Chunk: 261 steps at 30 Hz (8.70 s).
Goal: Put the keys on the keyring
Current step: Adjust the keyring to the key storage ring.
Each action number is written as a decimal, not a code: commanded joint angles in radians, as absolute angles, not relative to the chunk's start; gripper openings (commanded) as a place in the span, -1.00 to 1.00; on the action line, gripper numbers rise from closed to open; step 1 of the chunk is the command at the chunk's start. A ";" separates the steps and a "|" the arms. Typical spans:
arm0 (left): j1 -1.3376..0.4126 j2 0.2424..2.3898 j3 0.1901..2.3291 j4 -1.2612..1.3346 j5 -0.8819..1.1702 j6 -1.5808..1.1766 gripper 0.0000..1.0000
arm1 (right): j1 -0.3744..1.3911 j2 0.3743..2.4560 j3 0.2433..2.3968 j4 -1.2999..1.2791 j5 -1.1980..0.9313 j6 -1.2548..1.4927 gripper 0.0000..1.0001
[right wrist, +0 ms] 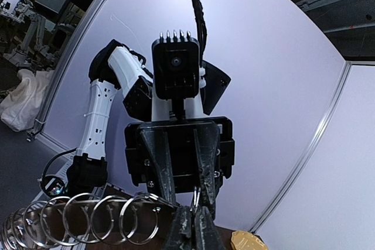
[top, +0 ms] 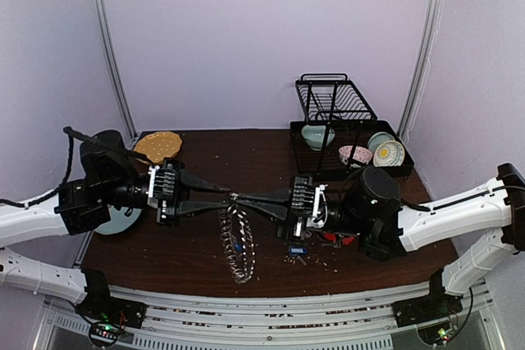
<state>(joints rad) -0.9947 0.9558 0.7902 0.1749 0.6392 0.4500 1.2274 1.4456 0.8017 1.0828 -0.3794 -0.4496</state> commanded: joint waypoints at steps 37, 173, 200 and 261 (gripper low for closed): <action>-1.009 0.958 0.762 0.282 0.561 0.411 -0.83 | 1.227 1.451 0.856 1.015 -0.345 -0.531 -1.00; -1.112 0.917 0.721 0.262 0.308 0.540 -1.00 | 1.276 1.470 0.970 0.900 -0.277 -0.763 -1.00; -1.115 0.835 0.732 0.176 0.434 0.608 -0.01 | 1.187 1.303 0.879 0.926 -0.541 -0.849 -1.00; -1.003 0.814 0.673 0.241 0.306 0.649 0.07 | 1.120 1.220 0.932 1.180 -0.784 -0.804 -1.00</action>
